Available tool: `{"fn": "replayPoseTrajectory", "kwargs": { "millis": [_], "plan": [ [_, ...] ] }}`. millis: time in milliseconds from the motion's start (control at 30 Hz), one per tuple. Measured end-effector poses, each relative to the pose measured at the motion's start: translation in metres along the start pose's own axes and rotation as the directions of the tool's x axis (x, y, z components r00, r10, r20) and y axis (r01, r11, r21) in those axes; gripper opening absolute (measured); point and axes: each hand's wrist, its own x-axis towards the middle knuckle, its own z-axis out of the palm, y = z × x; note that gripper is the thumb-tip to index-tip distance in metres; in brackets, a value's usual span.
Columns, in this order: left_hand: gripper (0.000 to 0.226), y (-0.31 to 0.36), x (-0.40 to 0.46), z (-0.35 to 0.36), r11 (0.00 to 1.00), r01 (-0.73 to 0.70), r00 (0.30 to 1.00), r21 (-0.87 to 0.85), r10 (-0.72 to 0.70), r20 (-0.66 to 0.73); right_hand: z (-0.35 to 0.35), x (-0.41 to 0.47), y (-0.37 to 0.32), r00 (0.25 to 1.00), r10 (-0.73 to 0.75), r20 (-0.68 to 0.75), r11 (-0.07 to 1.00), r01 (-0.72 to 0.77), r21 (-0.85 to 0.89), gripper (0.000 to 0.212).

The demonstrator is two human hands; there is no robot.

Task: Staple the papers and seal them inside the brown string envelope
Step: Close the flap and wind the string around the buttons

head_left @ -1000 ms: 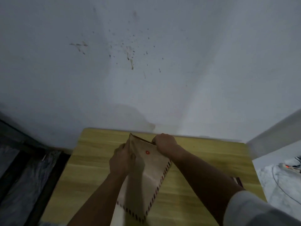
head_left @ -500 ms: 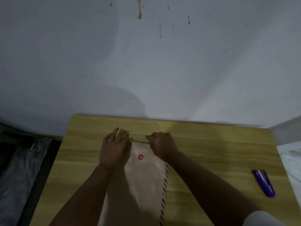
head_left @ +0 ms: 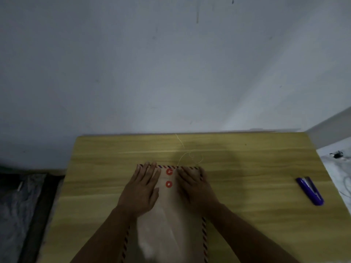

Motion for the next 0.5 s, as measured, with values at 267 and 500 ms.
{"fn": "replayPoseTrajectory", "kwargs": {
  "millis": [267, 500],
  "plan": [
    [0.066, -0.002, 0.019, 0.012, 0.992, 0.120, 0.991, -0.023, -0.121, -0.063, -0.053, 0.086, 0.020, 0.987, 0.005, 0.162, 1.000, -0.003, -0.015, 0.040],
    [0.067, -0.006, 0.030, 0.011, 0.987, 0.154, 0.985, -0.046, -0.157, -0.068, -0.075, 0.127, 0.035, 0.939, -0.067, 0.337, 0.979, 0.128, -0.161, 0.027]
  ]
}}
